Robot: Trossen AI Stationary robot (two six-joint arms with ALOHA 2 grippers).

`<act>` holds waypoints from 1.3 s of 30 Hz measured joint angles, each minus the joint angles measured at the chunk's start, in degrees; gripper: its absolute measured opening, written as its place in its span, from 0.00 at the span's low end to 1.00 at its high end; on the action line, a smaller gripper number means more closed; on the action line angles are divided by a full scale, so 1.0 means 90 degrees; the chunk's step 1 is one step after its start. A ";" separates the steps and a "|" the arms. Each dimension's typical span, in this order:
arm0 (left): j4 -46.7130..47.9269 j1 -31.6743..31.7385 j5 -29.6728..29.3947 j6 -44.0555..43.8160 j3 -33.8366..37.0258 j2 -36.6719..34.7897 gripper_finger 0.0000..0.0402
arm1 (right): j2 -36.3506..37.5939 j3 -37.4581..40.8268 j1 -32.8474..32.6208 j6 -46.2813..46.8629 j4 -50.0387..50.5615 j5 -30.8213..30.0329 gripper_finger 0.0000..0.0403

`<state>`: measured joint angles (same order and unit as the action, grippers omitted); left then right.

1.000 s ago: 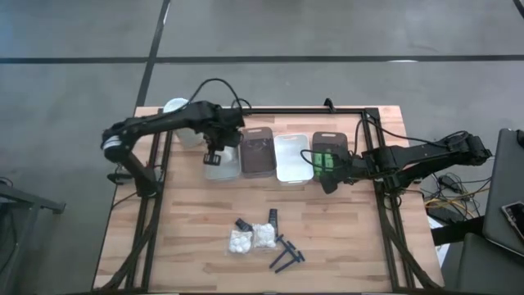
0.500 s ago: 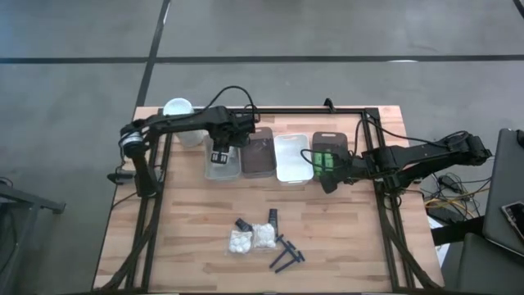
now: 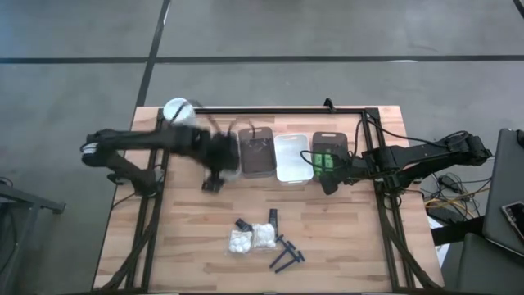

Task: Pick & Place Travel size toiletries
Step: Put the left cotton pack in the left white bin

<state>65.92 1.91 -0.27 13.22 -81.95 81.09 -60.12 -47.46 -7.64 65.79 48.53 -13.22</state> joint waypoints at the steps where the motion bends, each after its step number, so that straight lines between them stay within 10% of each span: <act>1: -0.0184 -0.0336 0.0133 -0.0111 0.0096 -0.0020 0.74 | 0.0000 0.0000 0.0000 -0.0001 -0.0009 0.0007 0.89; 12: -0.2717 -0.2299 0.1000 -0.1886 0.1578 0.0966 0.63 | 0.0001 0.0000 -0.0075 -0.0143 -0.0153 0.0198 0.90; 39: -0.4218 -0.2300 0.2122 -0.2021 0.2037 0.2602 0.45 | 0.0002 0.0000 -0.0639 0.0361 -0.0143 0.0136 0.86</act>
<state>27.97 -18.79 18.84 -4.97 -63.62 104.51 -60.10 -47.46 -13.39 69.04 47.24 -12.00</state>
